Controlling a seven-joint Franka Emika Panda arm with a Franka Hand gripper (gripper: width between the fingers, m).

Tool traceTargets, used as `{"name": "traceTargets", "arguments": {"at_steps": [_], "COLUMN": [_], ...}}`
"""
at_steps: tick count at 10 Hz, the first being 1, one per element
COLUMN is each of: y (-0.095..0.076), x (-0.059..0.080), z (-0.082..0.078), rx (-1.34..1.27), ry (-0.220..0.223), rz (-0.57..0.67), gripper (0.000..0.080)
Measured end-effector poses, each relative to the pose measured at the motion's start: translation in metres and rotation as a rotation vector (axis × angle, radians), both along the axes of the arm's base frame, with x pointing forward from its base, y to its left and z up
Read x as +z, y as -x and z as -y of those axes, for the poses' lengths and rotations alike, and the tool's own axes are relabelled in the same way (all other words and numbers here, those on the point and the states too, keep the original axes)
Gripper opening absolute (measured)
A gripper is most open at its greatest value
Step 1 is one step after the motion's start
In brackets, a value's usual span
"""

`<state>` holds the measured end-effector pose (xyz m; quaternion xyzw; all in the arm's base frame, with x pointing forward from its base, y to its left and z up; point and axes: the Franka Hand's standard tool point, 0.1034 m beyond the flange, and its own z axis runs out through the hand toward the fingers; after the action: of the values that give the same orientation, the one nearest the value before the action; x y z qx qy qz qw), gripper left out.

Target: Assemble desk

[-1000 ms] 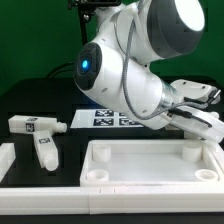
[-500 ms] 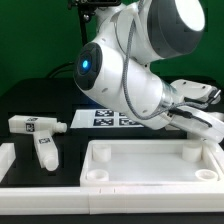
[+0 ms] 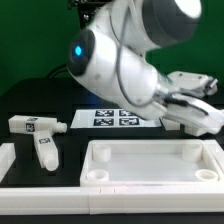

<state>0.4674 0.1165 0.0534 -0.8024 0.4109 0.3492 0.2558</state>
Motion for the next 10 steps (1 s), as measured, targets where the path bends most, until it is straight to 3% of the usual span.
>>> {"name": "traceTargets", "arguments": {"at_steps": [2,3,5,6,7,9,10], "y": [-0.015,-0.024,-0.028,-0.031,-0.036,-0.062,-0.078], "x": [0.038,0.047,0.039,0.044,0.064,0.121,0.134], "z": [0.015,0.018,0.015,0.013,0.015,0.039,0.042], "rx": [0.027,0.064,0.033,0.031,0.065,0.14,0.178], "ry": [0.104,0.152,0.262,0.311,0.331,0.374,0.441], "rz": [0.135,0.188,0.27,0.325,0.376,0.534,0.636], "gripper": [0.0284,0.0284,0.0284,0.0284,0.0285,0.0285,0.0285]}}
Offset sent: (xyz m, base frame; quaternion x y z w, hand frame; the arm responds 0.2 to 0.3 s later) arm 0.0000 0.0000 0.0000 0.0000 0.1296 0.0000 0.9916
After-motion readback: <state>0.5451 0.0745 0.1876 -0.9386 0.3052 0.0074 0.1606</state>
